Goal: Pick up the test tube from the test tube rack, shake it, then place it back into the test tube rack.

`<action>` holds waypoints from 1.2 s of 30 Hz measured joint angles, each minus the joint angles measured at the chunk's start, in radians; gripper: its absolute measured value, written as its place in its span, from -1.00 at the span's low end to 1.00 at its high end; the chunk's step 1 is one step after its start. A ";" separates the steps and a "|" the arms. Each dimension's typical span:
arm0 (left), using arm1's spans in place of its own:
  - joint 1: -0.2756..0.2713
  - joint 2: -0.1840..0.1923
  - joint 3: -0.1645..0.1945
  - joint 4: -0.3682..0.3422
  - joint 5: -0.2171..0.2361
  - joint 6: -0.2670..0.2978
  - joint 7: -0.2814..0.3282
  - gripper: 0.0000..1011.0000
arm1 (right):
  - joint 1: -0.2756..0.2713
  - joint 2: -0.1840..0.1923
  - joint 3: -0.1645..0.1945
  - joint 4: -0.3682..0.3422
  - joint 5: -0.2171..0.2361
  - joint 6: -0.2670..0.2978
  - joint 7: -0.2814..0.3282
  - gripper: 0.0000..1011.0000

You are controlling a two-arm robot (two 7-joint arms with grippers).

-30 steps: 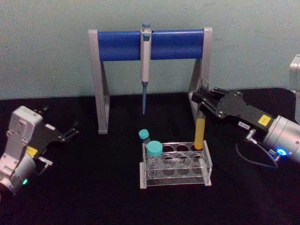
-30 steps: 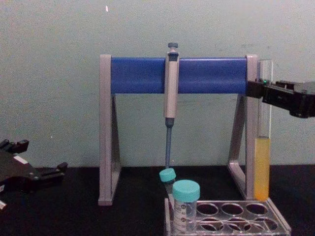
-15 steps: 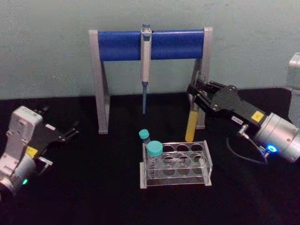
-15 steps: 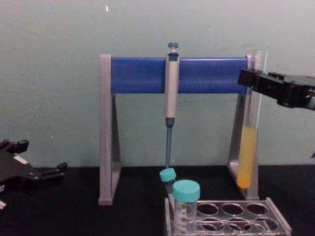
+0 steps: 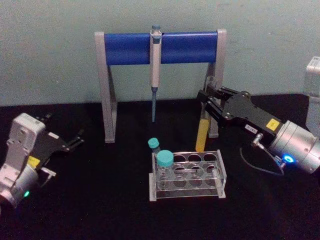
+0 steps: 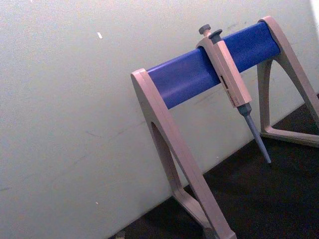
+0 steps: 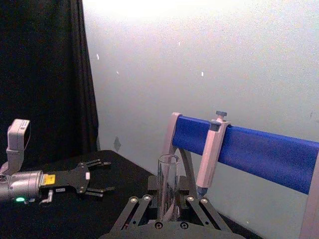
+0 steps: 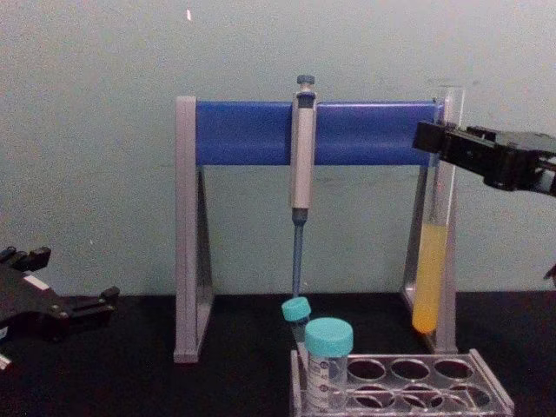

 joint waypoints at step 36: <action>0.000 0.000 0.000 0.000 0.000 0.000 0.000 0.98 | -0.114 0.092 0.039 -0.101 -0.015 -0.018 0.018 -0.54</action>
